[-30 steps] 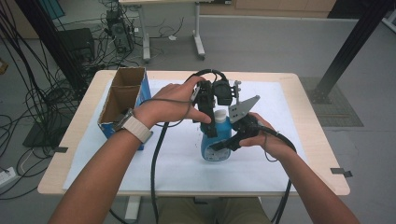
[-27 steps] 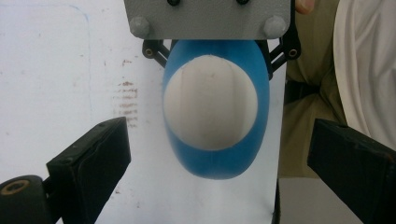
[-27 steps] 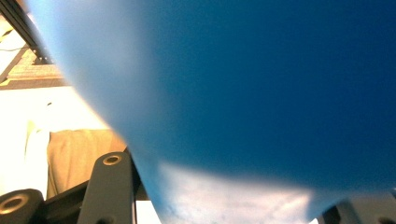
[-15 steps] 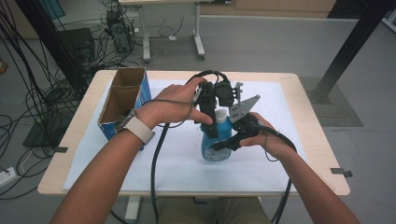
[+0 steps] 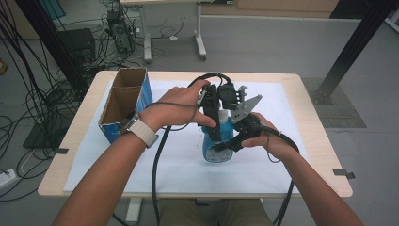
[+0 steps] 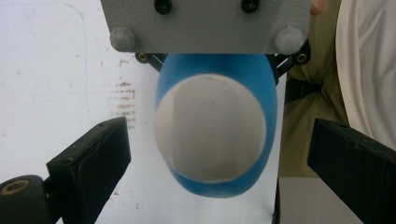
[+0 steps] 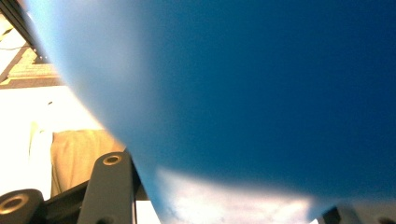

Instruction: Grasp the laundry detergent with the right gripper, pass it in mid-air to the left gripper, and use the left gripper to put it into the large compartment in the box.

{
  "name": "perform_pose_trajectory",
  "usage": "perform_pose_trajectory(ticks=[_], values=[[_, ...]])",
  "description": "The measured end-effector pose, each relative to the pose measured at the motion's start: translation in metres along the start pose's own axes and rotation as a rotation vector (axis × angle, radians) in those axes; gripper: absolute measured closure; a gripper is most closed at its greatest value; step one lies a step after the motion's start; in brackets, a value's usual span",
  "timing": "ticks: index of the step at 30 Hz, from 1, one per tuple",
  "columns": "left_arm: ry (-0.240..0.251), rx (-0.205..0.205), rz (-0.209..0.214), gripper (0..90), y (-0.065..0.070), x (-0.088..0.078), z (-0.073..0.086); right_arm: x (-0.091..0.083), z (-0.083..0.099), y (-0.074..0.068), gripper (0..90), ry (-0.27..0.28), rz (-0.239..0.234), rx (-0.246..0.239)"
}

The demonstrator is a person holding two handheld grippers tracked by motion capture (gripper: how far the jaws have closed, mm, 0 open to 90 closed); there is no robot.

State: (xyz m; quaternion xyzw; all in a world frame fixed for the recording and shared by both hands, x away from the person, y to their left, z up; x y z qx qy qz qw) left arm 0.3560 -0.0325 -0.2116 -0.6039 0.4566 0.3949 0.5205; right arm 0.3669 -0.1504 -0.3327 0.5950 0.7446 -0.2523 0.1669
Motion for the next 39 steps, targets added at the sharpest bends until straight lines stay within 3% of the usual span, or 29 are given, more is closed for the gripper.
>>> perform_pose_trajectory(ticks=[39], values=[[0.001, 0.011, 0.027, 16.4, -0.002, 0.006, -0.005, -0.006, -0.015, -0.006, 44.0, -0.001, 0.002, -0.019]])
Point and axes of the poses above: each handheld gripper's, and its own axes: x roughly forward along the jaws, z roughly out of its underside, y roughly to its right, the point moved 1 cm from there along x, roughly forward along the jaws, and after that the axes turned 12 degrees about -z, right-handed, at the moved point
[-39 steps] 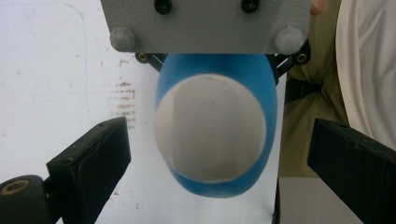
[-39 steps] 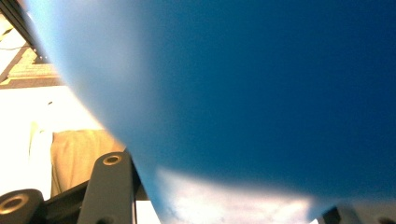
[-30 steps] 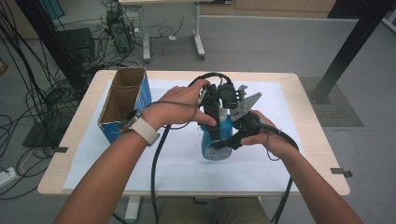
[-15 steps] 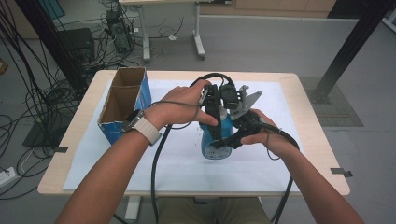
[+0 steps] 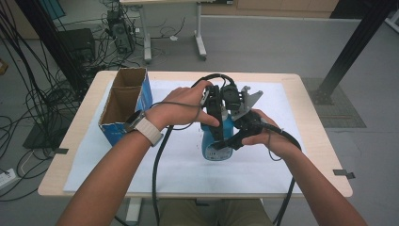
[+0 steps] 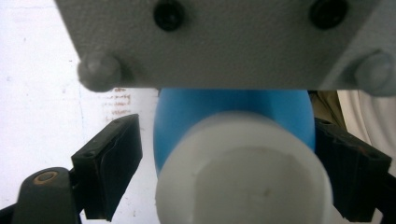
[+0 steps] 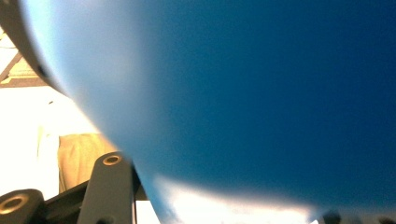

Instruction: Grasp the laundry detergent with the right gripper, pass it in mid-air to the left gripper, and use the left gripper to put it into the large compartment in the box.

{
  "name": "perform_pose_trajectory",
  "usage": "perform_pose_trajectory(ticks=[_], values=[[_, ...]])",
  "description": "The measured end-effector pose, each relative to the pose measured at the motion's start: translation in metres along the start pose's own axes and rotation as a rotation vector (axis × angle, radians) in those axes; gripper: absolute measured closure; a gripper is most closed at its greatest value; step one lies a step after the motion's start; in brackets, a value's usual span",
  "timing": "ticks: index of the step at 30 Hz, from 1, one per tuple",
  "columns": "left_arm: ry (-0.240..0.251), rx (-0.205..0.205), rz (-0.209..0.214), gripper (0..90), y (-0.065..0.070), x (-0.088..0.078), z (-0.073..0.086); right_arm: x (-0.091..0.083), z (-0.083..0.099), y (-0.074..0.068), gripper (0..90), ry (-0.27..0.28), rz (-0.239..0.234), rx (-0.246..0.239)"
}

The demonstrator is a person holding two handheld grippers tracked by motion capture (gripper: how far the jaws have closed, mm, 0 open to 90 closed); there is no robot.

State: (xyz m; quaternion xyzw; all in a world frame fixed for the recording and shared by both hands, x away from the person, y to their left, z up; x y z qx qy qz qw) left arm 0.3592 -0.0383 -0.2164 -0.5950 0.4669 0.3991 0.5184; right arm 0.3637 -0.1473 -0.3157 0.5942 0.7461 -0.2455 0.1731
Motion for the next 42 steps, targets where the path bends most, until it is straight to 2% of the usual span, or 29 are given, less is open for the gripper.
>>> perform_pose_trajectory(ticks=[15, 16, 26, 29, 42], values=[[0.012, 0.008, 0.008, 26.7, 0.0008, 0.0004, -0.0008, -0.0003, -0.0001, 0.0, 44.0, -0.004, 0.001, -0.009], [0.012, 0.01, 0.009, 26.8, 0.0008, 0.0005, -0.0009, 0.0, -0.0004, -0.0012, 44.0, 0.0, -0.008, 0.004], [0.018, 0.014, 0.008, 34.6, 0.0015, 0.0004, 0.0003, 0.001, -0.0005, 0.0, 44.0, -0.006, 0.0, -0.011], [0.016, 0.014, 0.013, 35.6, 0.0016, 0.0, 0.0005, 0.0009, -0.0012, -0.0019, 44.0, 0.004, -0.023, 0.006], [0.014, 0.013, 0.013, 36.9, 0.0027, 0.0005, 0.0007, 0.0021, -0.0011, -0.001, 44.0, -0.006, -0.007, -0.014]])
Point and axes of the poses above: each handheld gripper's, and its own axes: x roughly forward along the jaws, z roughly out of its underside, y roughly to its right, the point moved 1 cm from there along x, roughly forward along the jaws, and after that the axes turned 12 degrees about -z, right-handed, at the moved point
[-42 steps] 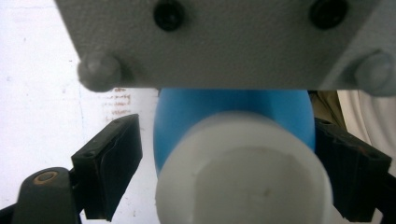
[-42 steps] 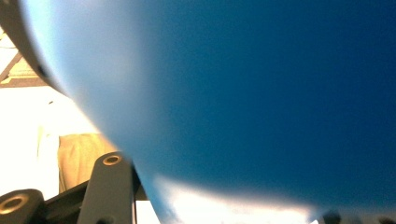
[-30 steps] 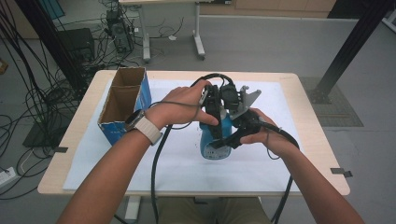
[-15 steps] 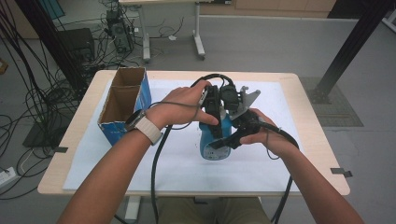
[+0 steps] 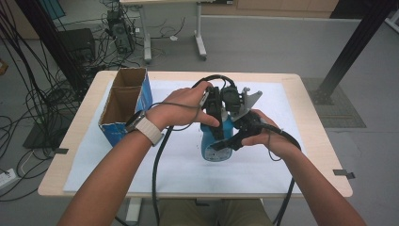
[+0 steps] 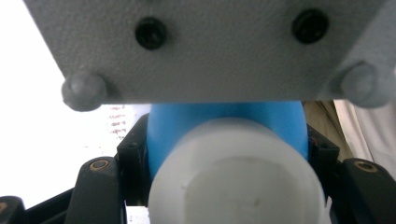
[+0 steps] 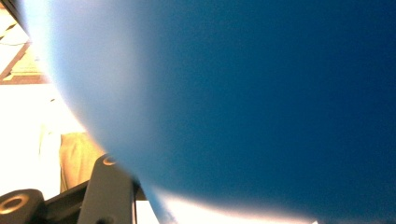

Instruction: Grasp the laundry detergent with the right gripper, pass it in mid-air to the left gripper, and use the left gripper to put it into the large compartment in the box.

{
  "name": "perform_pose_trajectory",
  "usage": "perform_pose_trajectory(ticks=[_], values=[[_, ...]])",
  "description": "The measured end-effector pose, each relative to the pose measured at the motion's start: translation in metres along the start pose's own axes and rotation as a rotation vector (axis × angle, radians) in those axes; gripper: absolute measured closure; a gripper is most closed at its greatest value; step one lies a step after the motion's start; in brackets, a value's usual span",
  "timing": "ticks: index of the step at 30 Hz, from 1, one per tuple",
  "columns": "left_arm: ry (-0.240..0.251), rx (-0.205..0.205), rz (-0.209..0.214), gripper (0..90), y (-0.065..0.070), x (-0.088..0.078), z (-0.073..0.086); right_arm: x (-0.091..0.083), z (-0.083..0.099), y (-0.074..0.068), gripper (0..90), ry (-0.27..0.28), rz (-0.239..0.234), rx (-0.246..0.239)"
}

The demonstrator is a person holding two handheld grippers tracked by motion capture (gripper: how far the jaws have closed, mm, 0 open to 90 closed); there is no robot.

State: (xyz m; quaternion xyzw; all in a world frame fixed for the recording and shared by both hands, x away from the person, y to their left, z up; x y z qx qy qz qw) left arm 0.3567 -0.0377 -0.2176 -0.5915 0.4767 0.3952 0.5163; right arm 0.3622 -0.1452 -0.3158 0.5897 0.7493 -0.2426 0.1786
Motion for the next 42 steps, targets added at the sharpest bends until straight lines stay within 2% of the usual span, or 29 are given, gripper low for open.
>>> perform_pose_trajectory(ticks=[5, 11, 12, 14, 21, 23, 25, 42], values=[[0.002, -0.005, 0.001, 37.0, -0.0001, 0.0002, 0.0004, -0.0001, 0.0002, 0.0009, 44.0, -0.007, 0.01, -0.009], [0.002, -0.009, 0.002, 37.1, -0.0001, 0.0001, 0.0004, -0.0006, -0.0001, -0.001, 44.0, -0.002, -0.007, 0.006], [0.003, -0.009, 0.002, 37.2, 0.0, 0.0002, 0.0004, -0.0005, 0.0003, 0.0007, 44.0, -0.008, 0.01, -0.013], [0.002, -0.009, 0.002, 37.2, 0.0003, 0.0002, 0.0002, -0.0004, 0.0004, 0.0006, 43.9, -0.008, 0.01, -0.013], [0.002, -0.013, 0.005, 37.1, 0.0008, 0.0002, 0.0008, 0.0001, 0.0002, -0.0004, 43.9, -0.007, 0.0, -0.01], [0.0, -0.012, 0.005, 37.1, 0.0009, 0.0, 0.0009, 0.0003, 0.0, -0.0019, 43.9, -0.001, -0.012, 0.004], [0.002, -0.013, 0.006, 37.1, 0.001, 0.0, 0.0011, 0.0004, 0.0003, -0.0004, 43.9, -0.006, 0.004, -0.013], [0.004, -0.019, 0.007, 37.2, 0.0008, -0.0008, 0.0017, 0.0004, -0.0002, -0.0012, 43.9, -0.001, -0.002, -0.009]])
Point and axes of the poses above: each handheld gripper's, and its own axes: x roughly forward along the jaws, z roughly out of its underside, y roughly to its right, the point moved 1 cm from there along x, roughly forward along the jaws, and after that the axes turned 12 degrees about -z, right-handed, at the moved point
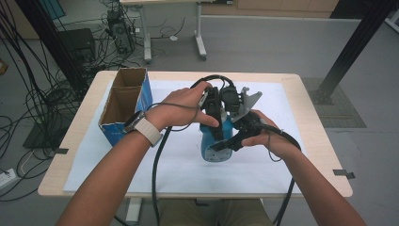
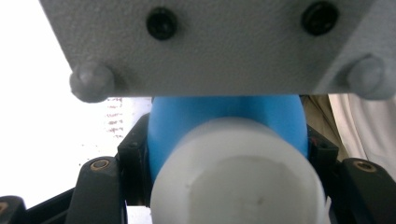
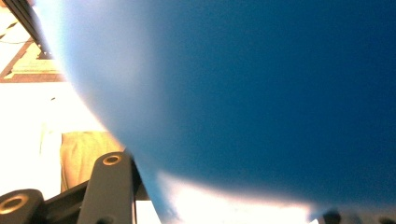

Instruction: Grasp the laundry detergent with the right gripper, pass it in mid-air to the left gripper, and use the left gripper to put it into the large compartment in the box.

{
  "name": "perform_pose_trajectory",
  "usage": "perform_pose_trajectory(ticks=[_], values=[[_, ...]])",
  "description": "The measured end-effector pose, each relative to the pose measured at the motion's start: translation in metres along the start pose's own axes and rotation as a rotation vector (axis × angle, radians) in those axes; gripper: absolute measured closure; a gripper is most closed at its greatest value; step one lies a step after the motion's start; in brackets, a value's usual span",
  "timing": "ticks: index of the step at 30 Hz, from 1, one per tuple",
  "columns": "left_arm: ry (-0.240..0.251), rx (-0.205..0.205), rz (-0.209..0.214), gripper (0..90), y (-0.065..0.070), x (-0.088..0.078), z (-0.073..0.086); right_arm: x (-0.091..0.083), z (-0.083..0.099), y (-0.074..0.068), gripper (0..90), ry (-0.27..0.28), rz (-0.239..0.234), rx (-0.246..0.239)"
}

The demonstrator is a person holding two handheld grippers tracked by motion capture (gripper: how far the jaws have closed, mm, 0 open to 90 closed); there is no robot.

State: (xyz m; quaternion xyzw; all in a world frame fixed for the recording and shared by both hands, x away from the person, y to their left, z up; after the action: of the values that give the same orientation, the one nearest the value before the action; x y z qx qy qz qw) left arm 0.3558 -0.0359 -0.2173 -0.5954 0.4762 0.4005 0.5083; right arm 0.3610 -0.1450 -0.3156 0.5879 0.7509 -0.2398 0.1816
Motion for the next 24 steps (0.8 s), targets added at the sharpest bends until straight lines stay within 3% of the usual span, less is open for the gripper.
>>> perform_pose_trajectory(ticks=[24], values=[[0.007, -0.013, 0.008, 37.1, 0.0012, 0.0025, 0.0053, 0.0038, 0.0007, 0.0002, 43.8, -0.011, -0.01, 0.001]])
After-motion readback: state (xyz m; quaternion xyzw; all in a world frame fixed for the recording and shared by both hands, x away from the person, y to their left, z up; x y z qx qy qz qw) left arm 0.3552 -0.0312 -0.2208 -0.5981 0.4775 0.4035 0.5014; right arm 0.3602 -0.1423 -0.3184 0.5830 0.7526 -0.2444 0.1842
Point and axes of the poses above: each handheld gripper's, and its own axes: x roughly forward along the jaws, z roughly out of its underside, y roughly to its right, the point moved 1 cm from there along x, roughly forward along the jaws, and after that the axes turned 12 degrees about -z, right-handed, at the moved point
